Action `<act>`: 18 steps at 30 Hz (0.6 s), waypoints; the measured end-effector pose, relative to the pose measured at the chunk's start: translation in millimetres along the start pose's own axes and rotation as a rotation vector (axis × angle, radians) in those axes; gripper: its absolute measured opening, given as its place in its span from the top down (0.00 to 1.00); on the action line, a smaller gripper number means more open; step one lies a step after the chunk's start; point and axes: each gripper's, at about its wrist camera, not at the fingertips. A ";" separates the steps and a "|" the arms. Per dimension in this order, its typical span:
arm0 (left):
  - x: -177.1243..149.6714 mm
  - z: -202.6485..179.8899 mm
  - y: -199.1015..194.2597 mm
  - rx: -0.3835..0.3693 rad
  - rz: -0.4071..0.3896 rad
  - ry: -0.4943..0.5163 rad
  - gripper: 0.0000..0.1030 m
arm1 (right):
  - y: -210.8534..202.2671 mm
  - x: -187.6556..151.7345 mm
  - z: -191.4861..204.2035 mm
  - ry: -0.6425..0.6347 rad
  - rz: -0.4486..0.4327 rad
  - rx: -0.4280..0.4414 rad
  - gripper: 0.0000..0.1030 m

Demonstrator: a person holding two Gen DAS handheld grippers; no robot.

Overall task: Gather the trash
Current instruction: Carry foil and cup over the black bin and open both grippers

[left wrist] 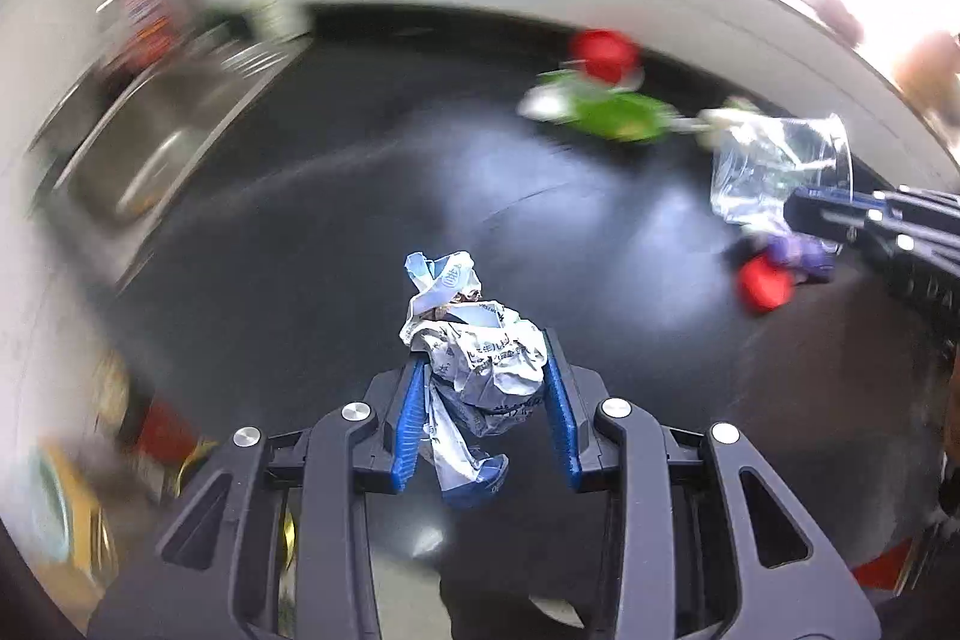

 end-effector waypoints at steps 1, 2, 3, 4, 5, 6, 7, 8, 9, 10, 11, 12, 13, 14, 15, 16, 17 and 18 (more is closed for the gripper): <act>-12.2 25.0 -6.9 0.026 0.006 -0.047 0.66 | 9.5 3.3 28.3 -0.043 0.016 0.041 0.94; -22.7 44.2 -11.3 0.049 0.011 -0.082 0.66 | 17.8 5.6 53.1 -0.080 0.029 0.075 0.94; -33.7 62.7 -15.1 0.074 0.017 -0.114 0.66 | 25.2 6.8 77.6 -0.118 0.043 0.107 0.94; -48.2 86.4 -19.0 0.102 0.029 -0.161 0.66 | 35.1 8.0 108.5 -0.166 0.061 0.145 0.94; -60.7 107.2 -23.1 0.122 0.038 -0.204 0.66 | 44.3 8.5 137.7 -0.208 0.078 0.185 0.94; -78.1 132.9 -26.8 0.150 0.051 -0.257 0.66 | 49.9 8.5 157.5 -0.235 0.089 0.212 0.94; -89.4 147.9 -28.5 0.169 0.058 -0.287 0.66 | 60.0 7.8 192.7 -0.284 0.109 0.255 0.94; -103.3 166.4 -30.6 0.191 0.069 -0.321 0.66 | 66.0 6.6 215.7 -0.314 0.123 0.283 0.94; -116.8 184.3 -31.8 0.209 0.081 -0.357 0.66 | 71.0 5.5 234.2 -0.340 0.134 0.305 0.94; -134.3 206.1 -31.7 0.226 0.094 -0.403 0.66 | 78.2 3.9 259.2 -0.372 0.147 0.329 0.94; -147.3 222.8 -31.8 0.236 0.104 -0.438 0.66 | 86.0 2.7 282.7 -0.399 0.163 0.353 0.94; -163.7 243.9 -31.0 0.243 0.116 -0.484 0.66 | 92.8 1.2 302.0 -0.419 0.178 0.374 0.94; -176.0 259.6 -30.1 0.242 0.119 -0.516 0.66 | 102.2 -0.3 324.3 -0.442 0.197 0.395 0.94; -185.5 272.4 -29.8 0.243 0.119 -0.536 0.66 | 112.0 -1.1 341.5 -0.457 0.216 0.411 0.94; -194.9 283.9 -27.3 0.251 0.124 -0.555 0.66 | 120.6 -3.3 355.6 -0.469 0.231 0.420 0.94; -206.0 297.6 -24.3 0.256 0.126 -0.572 0.66 | 132.1 -5.4 372.9 -0.482 0.252 0.428 0.94; -216.5 310.3 -20.8 0.251 0.124 -0.591 0.66 | 142.2 -7.8 386.0 -0.491 0.269 0.432 0.94; -222.6 317.6 -17.7 0.244 0.121 -0.606 0.66 | 154.0 -7.8 398.0 -0.494 0.286 0.435 0.94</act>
Point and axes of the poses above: each gripper's, at about its wrist camera, not at the fingertips, and y roughly the way its jaws point, z to its left, x to its top, and after that the axes turned 4 degrees about -y, right-handed
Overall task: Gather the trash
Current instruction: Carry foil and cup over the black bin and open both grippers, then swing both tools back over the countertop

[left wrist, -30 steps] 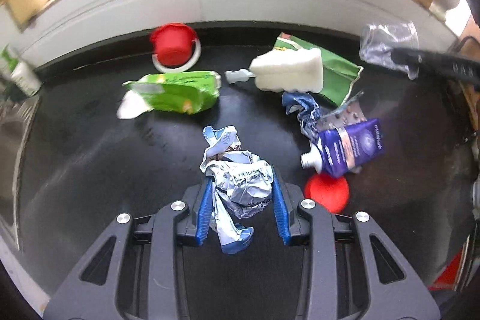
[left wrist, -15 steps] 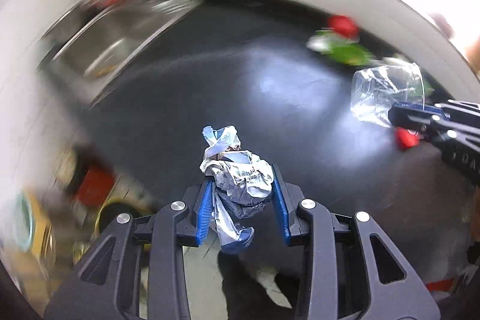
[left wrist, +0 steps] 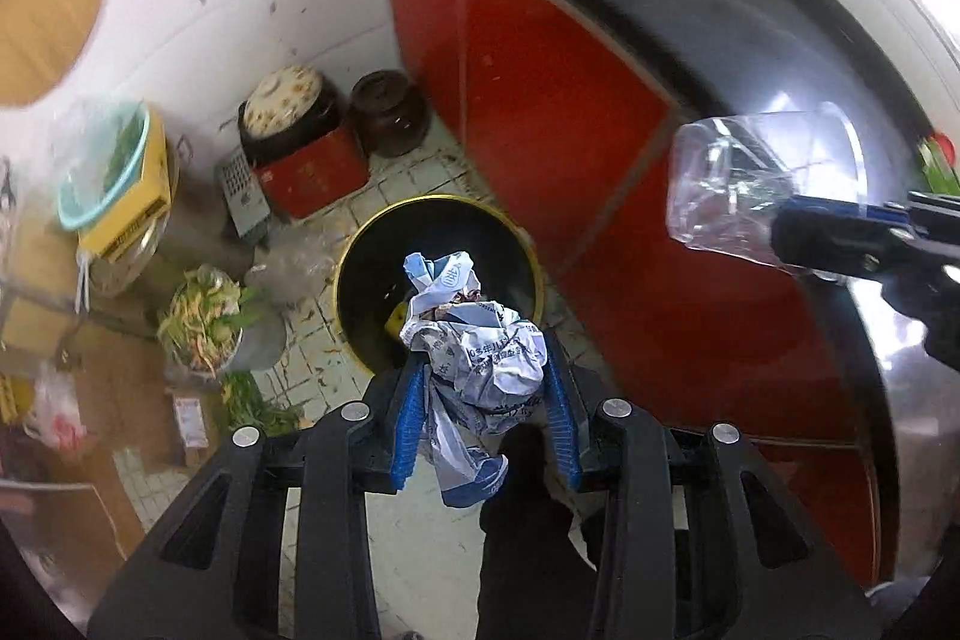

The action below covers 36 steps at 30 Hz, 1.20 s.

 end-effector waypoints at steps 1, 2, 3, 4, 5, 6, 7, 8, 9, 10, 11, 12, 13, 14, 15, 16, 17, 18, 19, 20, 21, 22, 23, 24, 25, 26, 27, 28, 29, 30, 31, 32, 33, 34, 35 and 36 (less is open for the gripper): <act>0.8 13.8 9.1 -0.017 0.005 -0.022 0.66 | 17.6 11.0 5.0 0.000 0.019 0.005 0.94; 1.5 22.3 15.8 -0.023 0.006 -0.032 0.66 | 31.9 18.2 8.0 0.004 0.038 0.012 0.94; 2.7 32.3 25.5 -0.027 0.005 -0.040 0.66 | 42.9 23.4 9.7 0.012 0.050 0.017 0.94; 4.1 40.6 33.6 -0.035 0.009 -0.048 0.66 | 57.3 31.7 11.1 0.020 0.067 0.024 0.94; 3.8 43.5 39.6 -0.044 0.018 -0.057 0.65 | 69.3 41.0 8.9 0.023 0.081 0.024 0.94; 4.0 47.5 47.1 -0.055 0.026 -0.068 0.65 | 80.9 47.8 10.0 0.023 0.096 0.020 0.94; 5.6 51.4 53.6 -0.055 0.027 -0.069 0.65 | 87.7 53.4 10.1 0.023 0.103 0.020 0.94; 6.8 53.8 57.7 -0.050 0.028 -0.057 0.65 | 93.2 58.3 9.2 0.023 0.110 0.020 0.94; 8.2 55.4 60.6 -0.055 0.030 -0.050 0.64 | 100.5 63.8 9.4 0.024 0.119 0.022 0.94; 10.8 57.7 64.7 -0.070 0.032 -0.049 0.64 | 105.5 68.5 8.4 0.030 0.122 0.030 0.94; 12.8 59.7 67.0 -0.072 0.029 -0.047 0.60 | 110.8 73.2 7.5 0.032 0.129 0.035 0.94; 14.6 61.2 69.7 -0.076 0.021 -0.039 0.55 | 117.3 78.5 7.0 0.029 0.142 0.030 0.94; 17.1 62.8 71.3 -0.086 0.023 -0.039 0.39 | 118.5 80.2 4.6 0.032 0.148 0.034 0.93; 17.1 64.3 72.9 -0.092 0.025 -0.046 0.24 | 122.3 83.2 3.6 0.038 0.157 0.039 0.89; 17.7 67.0 74.9 -0.089 0.025 -0.060 0.20 | 123.2 83.7 1.2 0.045 0.161 0.042 0.65; 17.5 68.5 76.4 -0.077 0.027 -0.065 0.16 | 125.9 85.1 -0.7 0.059 0.164 0.054 0.45; 18.5 69.4 77.8 -0.069 0.032 -0.067 0.16 | 124.1 85.2 -2.4 0.068 0.150 0.058 0.22; 18.5 70.3 79.0 -0.063 0.039 -0.068 0.16 | 122.7 85.4 -2.4 0.070 0.141 0.061 0.22; 17.5 70.7 78.7 -0.056 0.046 -0.068 0.16 | 123.4 85.4 -1.9 0.071 0.149 0.072 0.22; 16.6 71.0 76.7 -0.052 0.045 -0.071 0.16 | 122.7 84.7 -1.3 0.070 0.156 0.079 0.22; 15.8 71.8 75.3 -0.051 0.043 -0.074 0.16 | 121.6 84.3 0.0 0.063 0.161 0.077 0.22; 14.6 72.4 72.9 -0.046 0.042 -0.078 0.16 | 118.8 83.9 2.1 0.046 0.157 0.072 0.22; 13.6 72.4 70.2 -0.042 0.042 -0.079 0.16 | 116.3 83.5 3.0 0.035 0.154 0.069 0.22; 12.9 71.7 66.9 -0.037 0.042 -0.078 0.16 | 111.0 81.2 3.2 0.028 0.149 0.067 0.22; 12.6 70.6 64.1 -0.031 0.040 -0.074 0.16 | 102.4 78.5 2.3 0.028 0.137 0.064 0.22; 12.6 69.2 61.1 -0.027 0.037 -0.070 0.16 | 93.7 75.6 0.1 0.035 0.124 0.063 0.22; 12.8 66.3 57.1 -0.023 0.033 -0.063 0.16 | 85.6 72.5 -2.4 0.043 0.112 0.062 0.21; 13.3 61.9 51.9 -0.022 0.026 -0.053 0.16 | 71.8 67.5 -7.3 0.057 0.091 0.057 0.21; 14.2 56.6 47.0 -0.022 0.020 -0.044 0.16 | 60.3 62.9 -12.4 0.069 0.076 0.047 0.21; 16.8 49.1 40.8 -0.024 0.014 -0.026 0.16 | 50.7 58.9 -16.4 0.081 0.064 0.039 0.21; 18.6 42.6 35.8 -0.026 0.007 -0.013 0.16 | 31.7 51.2 -24.3 0.099 0.035 0.027 0.21; 21.4 33.7 29.2 -0.031 -0.005 0.007 0.16 | 16.1 44.9 -30.8 0.108 0.015 0.009 0.20; 24.3 24.7 22.3 -0.035 -0.019 0.026 0.15 | -7.3 34.9 -39.6 0.120 -0.014 -0.029 0.20; 28.6 9.7 12.6 -0.045 -0.035 0.055 0.14 | -22.8 27.0 -45.6 0.129 -0.037 -0.047 0.20; 32.2 -1.9 5.7 -0.056 -0.047 0.075 0.12 | -45.8 16.2 -55.4 0.148 -0.071 -0.077 0.19; 35.6 -15.3 -1.9 -0.071 -0.061 0.098 0.12 | -69.4 4.1 -66.3 0.173 -0.103 -0.123 0.18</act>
Point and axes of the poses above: each gripper's, at about its wrist camera, not at the fingertips, and y roughly the way its jaws point, z to its left, x to its top, and after that the axes turned 4 degrees about -y, right-handed
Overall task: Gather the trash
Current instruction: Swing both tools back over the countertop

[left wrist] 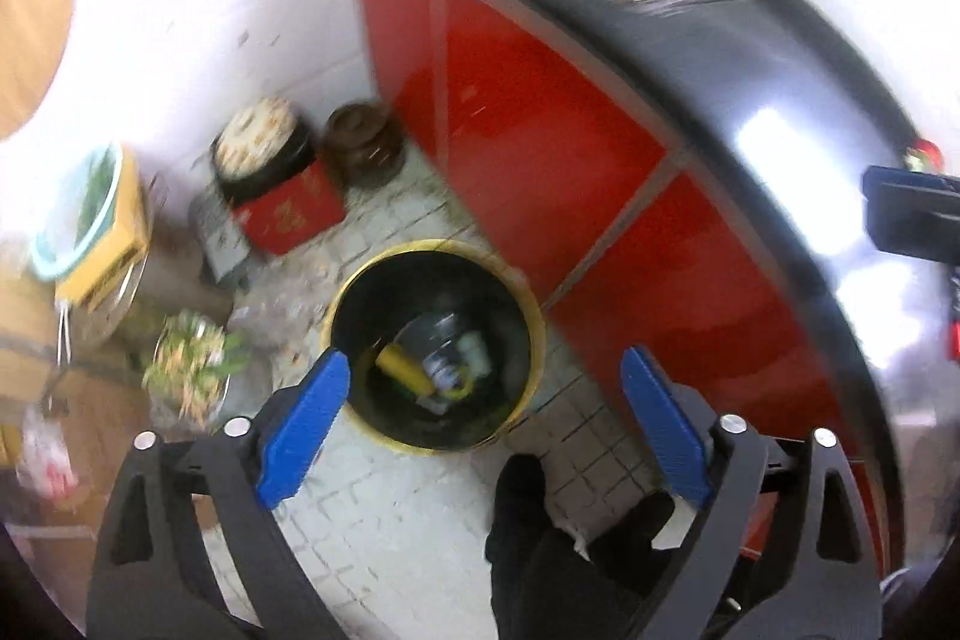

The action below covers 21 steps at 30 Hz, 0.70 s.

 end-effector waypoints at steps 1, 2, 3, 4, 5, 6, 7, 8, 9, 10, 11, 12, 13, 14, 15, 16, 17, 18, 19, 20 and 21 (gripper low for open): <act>6.3 -20.0 -7.7 -0.025 -0.018 0.035 0.11 | -18.7 -5.9 -13.0 0.023 -0.029 -0.033 0.18; 12.7 -41.9 -15.1 -0.051 -0.032 0.077 0.11 | -38.7 -12.5 -26.9 0.051 -0.062 -0.062 0.18; 19.2 -65.0 -22.0 -0.079 -0.042 0.119 0.11 | -66.7 -24.1 -47.3 0.096 -0.104 -0.111 0.17; 23.9 -84.6 -27.7 -0.104 -0.050 0.151 0.10 | -84.5 -31.9 -61.3 0.130 -0.130 -0.147 0.17; 29.0 -108.4 -33.9 -0.137 -0.059 0.191 0.09 | -104.5 -42.2 -76.6 0.169 -0.159 -0.186 0.17; 32.6 -131.7 -39.3 -0.168 -0.065 0.230 0.09 | -131.7 -58.3 -97.4 0.223 -0.196 -0.237 0.17; 36.2 -161.7 -45.0 -0.199 -0.069 0.282 0.08 | -150.4 -72.0 -113.1 0.259 -0.221 -0.273 0.16; 37.4 -181.5 -48.2 -0.219 -0.069 0.315 0.08 | -168.5 -85.2 -125.9 0.295 -0.246 -0.311 0.16; 37.6 -205.6 -51.7 -0.245 -0.070 0.354 0.08 | -194.9 -104.8 -144.8 0.343 -0.279 -0.362 0.16; 37.6 -235.8 -56.4 -0.274 -0.069 0.399 0.08 | -214.5 -121.7 -159.6 0.380 -0.301 -0.399 0.16; 37.1 -261.1 -59.9 -0.293 -0.063 0.432 0.08 | -228.3 -134.4 -170.3 0.408 -0.314 -0.425 0.16; 35.7 -284.6 -63.2 -0.313 -0.056 0.458 0.08 | -249.2 -155.6 -186.6 0.453 -0.330 -0.467 0.16; 33.4 -311.8 -66.9 -0.337 -0.043 0.486 0.08 | -265.0 -173.2 -199.5 0.487 -0.345 -0.494 0.16; 32.1 -330.1 -69.0 -0.355 -0.033 0.499 0.08 | -274.4 -184.7 -209.0 0.509 -0.352 -0.512 0.16; 30.5 -350.8 -71.9 -0.380 -0.019 0.517 0.08 | -289.0 -204.4 -223.2 0.545 -0.361 -0.537 0.16; 25.2 -374.5 -74.6 -0.404 0.000 0.539 0.08 | -298.2 -219.3 -235.0 0.569 -0.363 -0.548 0.16; 20.9 -389.6 -77.7 -0.418 0.015 0.555 0.08 | -305.3 -233.3 -246.7 0.588 -0.368 -0.550 0.16; 18.1 -403.5 -78.9 -0.433 0.038 0.566 0.08 | -312.0 -246.6 -255.1 0.613 -0.370 -0.557 0.16; 13.9 -417.6 -80.5 -0.442 0.056 0.569 0.08 | -316.5 -261.6 -264.2 0.637 -0.374 -0.562 0.16; 9.5 -428.3 -82.4 -0.441 0.053 0.581 0.08 | -319.0 -273.6 -270.0 0.650 -0.378 -0.562 0.16; 3.8 -443.2 -84.6 -0.433 0.043 0.611 0.08 | -321.0 -283.5 -276.6 0.660 -0.376 -0.567 0.16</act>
Point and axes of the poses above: each gripper's, at about its wrist camera, not at the fingertips, and y roughly the way its jaws point, z to its left, x to its top, and after that the axes turned 4 degrees about -y, right-handed
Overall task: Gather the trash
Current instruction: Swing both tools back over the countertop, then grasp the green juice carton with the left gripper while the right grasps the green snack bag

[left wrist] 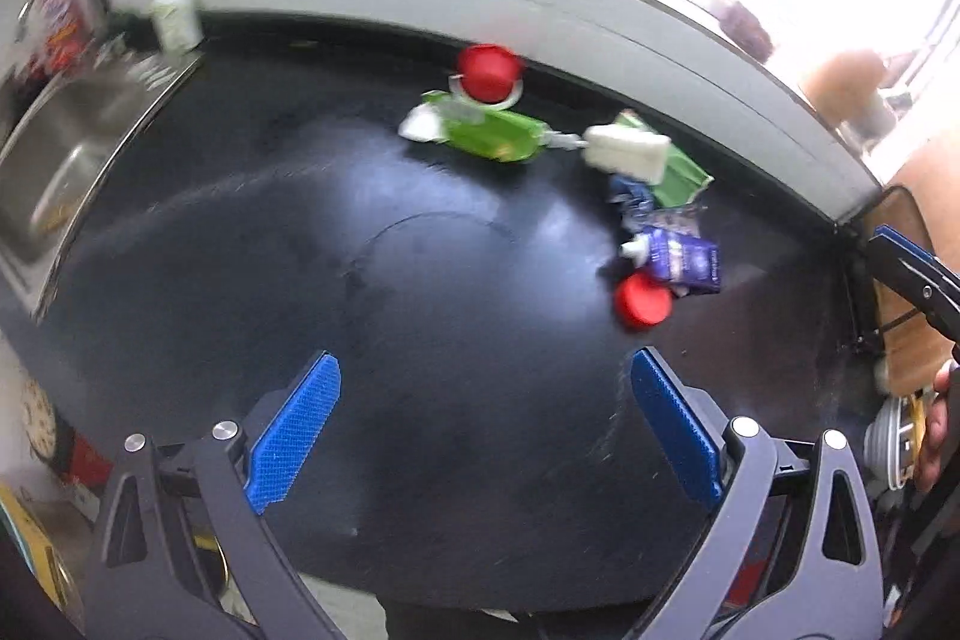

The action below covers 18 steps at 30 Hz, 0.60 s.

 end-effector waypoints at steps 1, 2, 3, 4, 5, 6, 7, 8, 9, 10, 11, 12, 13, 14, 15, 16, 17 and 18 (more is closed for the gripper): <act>3.4 -10.4 3.1 0.011 0.004 0.023 0.08 | 0.4 -5.2 -13.7 0.006 0.007 -0.007 0.16; 6.1 -18.1 8.4 0.022 0.009 0.037 0.08 | 4.0 -7.1 -23.2 0.010 0.015 -0.009 0.16; 8.4 -25.7 12.8 0.028 0.015 0.043 0.08 | 8.3 -8.7 -32.2 0.013 0.023 -0.007 0.16; 12.1 -32.5 18.8 0.035 0.022 0.045 0.08 | 12.5 -9.1 -35.3 0.012 0.027 -0.009 0.16; 15.6 -38.4 25.6 0.048 0.027 0.045 0.08 | 16.3 -8.2 -36.2 0.009 0.032 -0.010 0.16; 18.0 -37.3 29.3 0.056 0.030 0.042 0.08 | 25.0 -7.9 -44.7 0.003 0.043 -0.007 0.16; 23.8 -39.6 38.3 0.067 0.037 0.030 0.08 | 30.5 -5.8 -44.4 -0.003 0.052 -0.007 0.16; 30.3 -40.5 48.6 0.075 0.047 0.011 0.08 | 37.3 -4.2 -45.7 -0.011 0.062 -0.004 0.16; 37.6 -40.6 59.9 0.089 0.056 -0.010 0.08 | 47.9 -1.9 -52.5 -0.023 0.075 0.000 0.16; 42.8 -38.5 66.8 0.098 0.060 -0.025 0.08 | 57.7 1.2 -55.8 -0.033 0.085 0.004 0.16; 50.1 -36.3 76.6 0.104 0.071 -0.050 0.08 | 66.4 6.9 -56.7 -0.041 0.094 0.005 0.16; 57.0 -34.9 85.7 0.108 0.070 -0.076 0.08 | 79.2 10.9 -62.5 -0.056 0.109 0.005 0.16; 67.5 -33.2 99.0 0.107 0.075 -0.110 0.08 | 89.3 15.3 -64.9 -0.066 0.119 0.007 0.16; 75.0 -30.6 108.1 0.103 0.080 -0.138 0.08 | 98.6 19.1 -68.0 -0.075 0.127 0.009 0.16; 82.3 -27.4 116.8 0.107 0.084 -0.163 0.08 | 109.5 23.5 -71.9 -0.081 0.136 0.010 0.16; 92.0 -23.8 128.5 0.126 0.090 -0.189 0.08 | 122.5 28.8 -76.3 -0.088 0.149 0.017 0.16; 99.3 -22.0 137.2 0.138 0.093 -0.205 0.08 | 133.7 33.5 -80.0 -0.094 0.156 0.022 0.16; 106.8 -19.7 146.6 0.145 0.098 -0.224 0.08 | 144.7 38.3 -82.8 -0.100 0.164 0.028 0.16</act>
Point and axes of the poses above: each gripper's, at about its wrist camera, not at the fingertips, and y roughly the way its jaws point, z to its left, x to its top, and after that the axes turned 4 degrees about -y, right-handed
